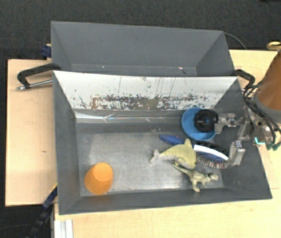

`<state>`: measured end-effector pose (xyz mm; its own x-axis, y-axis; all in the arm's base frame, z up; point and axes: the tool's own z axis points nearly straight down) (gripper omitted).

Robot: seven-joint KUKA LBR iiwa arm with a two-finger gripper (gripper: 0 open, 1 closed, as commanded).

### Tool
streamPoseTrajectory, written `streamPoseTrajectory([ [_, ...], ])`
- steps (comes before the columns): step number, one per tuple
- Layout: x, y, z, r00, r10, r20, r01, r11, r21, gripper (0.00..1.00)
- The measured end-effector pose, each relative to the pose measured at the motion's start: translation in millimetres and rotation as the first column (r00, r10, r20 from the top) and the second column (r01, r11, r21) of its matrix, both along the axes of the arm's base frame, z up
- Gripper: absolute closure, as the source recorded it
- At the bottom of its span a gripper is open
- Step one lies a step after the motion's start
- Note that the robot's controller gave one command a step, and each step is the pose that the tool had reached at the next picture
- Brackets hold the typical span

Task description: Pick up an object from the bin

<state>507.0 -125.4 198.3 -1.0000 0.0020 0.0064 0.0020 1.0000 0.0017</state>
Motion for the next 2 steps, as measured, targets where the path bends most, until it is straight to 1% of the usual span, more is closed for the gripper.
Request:
streamPoseTrajectory([
  [1,31.3,-1.7,-109.8,1.0,-0.004,0.001,0.004,1.0,0.001,0.0],
  [2,34.9,-1.9,-103.3,1.0,-0.004,0.015,0.004,1.0,-0.002,1.0],
])
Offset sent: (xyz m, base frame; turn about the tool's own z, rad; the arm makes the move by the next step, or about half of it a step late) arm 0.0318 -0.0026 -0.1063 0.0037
